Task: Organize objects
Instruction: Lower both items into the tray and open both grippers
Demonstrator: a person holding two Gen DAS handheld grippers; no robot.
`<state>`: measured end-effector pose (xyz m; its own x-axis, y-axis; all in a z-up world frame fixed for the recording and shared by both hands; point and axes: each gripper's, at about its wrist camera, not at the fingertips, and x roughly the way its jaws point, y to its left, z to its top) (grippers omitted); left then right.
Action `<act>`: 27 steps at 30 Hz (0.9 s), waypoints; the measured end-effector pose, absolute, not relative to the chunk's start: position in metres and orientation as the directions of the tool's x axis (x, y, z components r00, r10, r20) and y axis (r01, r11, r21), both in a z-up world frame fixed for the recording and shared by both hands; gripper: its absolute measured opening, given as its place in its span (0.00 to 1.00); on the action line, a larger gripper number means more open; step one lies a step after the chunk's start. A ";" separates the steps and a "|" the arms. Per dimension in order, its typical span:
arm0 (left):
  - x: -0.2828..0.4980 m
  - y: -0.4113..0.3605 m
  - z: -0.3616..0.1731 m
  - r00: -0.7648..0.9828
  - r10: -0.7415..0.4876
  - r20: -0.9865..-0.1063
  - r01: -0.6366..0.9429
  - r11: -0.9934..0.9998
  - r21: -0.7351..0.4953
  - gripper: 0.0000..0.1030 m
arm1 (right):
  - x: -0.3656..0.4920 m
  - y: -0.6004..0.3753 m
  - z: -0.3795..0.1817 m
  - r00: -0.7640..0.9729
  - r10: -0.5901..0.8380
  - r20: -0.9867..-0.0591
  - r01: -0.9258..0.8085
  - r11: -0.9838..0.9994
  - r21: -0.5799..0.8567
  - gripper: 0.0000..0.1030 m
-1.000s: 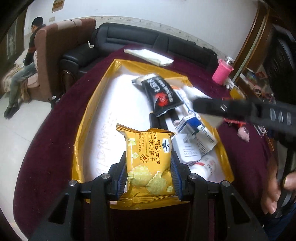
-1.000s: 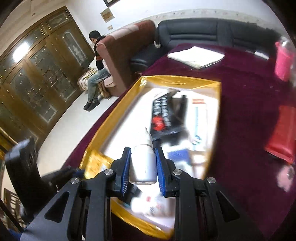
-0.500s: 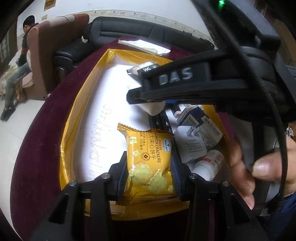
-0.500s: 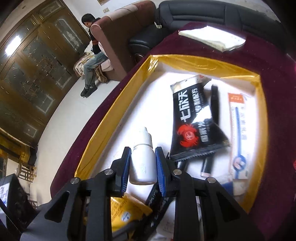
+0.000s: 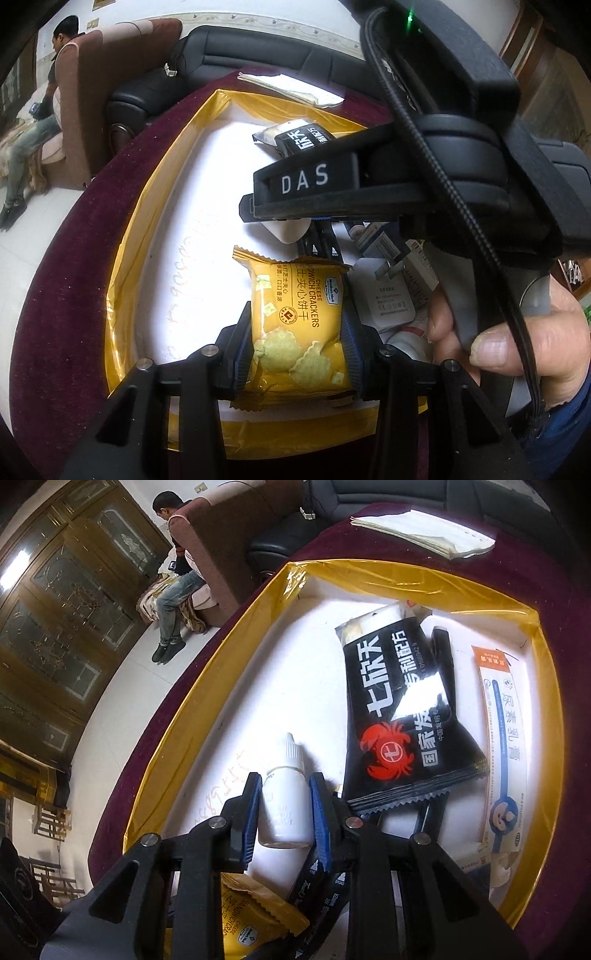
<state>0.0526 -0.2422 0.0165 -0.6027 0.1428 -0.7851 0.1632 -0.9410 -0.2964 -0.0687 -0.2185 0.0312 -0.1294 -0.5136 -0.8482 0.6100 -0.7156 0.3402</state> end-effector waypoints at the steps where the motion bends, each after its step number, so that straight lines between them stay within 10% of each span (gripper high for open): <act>1: 0.052 -0.243 0.016 -0.603 0.146 -0.784 0.162 -0.940 -0.300 0.38 | -0.068 -0.219 0.032 -0.129 -0.508 -0.852 0.614 -0.716 0.334 0.23; 27: 0.071 -0.237 0.060 -0.685 0.214 -0.696 0.127 -0.906 -0.404 0.61 | -0.053 -0.131 0.086 -0.180 -0.655 -0.734 0.581 -0.673 0.458 0.36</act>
<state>0.0709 -0.2373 0.0598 -0.6853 0.2139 -0.6962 0.1274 -0.9059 -0.4038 -0.0530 -0.1309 0.0856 -0.1799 -0.6551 -0.7338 0.5813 -0.6726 0.4579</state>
